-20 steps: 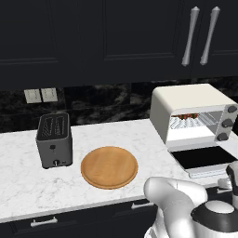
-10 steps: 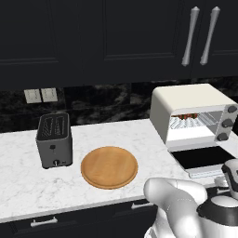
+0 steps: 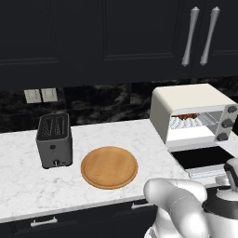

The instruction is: Pick up the kebab skewer and baguette bread, and place them inside the toaster oven. Close the toaster oven door and start by setting the timer.

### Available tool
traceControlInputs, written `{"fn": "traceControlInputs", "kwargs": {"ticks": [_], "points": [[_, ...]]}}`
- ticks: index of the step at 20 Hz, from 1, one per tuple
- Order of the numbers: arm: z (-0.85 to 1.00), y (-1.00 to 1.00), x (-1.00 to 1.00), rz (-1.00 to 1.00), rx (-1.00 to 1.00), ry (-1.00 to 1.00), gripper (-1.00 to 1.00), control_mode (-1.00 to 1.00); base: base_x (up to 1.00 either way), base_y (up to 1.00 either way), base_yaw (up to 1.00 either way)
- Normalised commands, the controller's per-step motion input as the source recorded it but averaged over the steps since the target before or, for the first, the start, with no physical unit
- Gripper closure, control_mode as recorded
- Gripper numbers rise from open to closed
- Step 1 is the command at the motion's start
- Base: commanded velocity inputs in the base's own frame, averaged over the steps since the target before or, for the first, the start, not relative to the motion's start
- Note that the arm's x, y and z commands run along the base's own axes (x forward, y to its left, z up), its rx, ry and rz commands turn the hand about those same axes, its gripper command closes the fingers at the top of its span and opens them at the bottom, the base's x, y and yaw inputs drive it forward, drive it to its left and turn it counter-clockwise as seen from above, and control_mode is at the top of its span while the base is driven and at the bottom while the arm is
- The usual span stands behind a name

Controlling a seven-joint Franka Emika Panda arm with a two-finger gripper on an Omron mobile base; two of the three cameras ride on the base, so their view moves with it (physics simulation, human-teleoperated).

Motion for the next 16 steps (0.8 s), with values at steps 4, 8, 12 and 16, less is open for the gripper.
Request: {"fn": "traceControlInputs", "kwargs": {"ticks": [4, 8, 12, 16], "points": [[0.00, 0.00, 0.11, 0.00, 0.00, 0.00, -1.00, -1.00, 0.00, 0.00, 0.00], [0.07, 0.07, 0.08, 0.00, 0.00, -0.01, -1.00, -1.00, 0.00, 0.00, 0.00], [0.30, 0.18, 0.00, 0.00, 0.00, -0.04, -1.00, -1.00, 0.00, 0.00, 0.00], [0.52, 0.24, 0.00, 0.00, 0.00, -0.11, -1.00, -1.00, 0.00, 0.00, 0.00]]}}
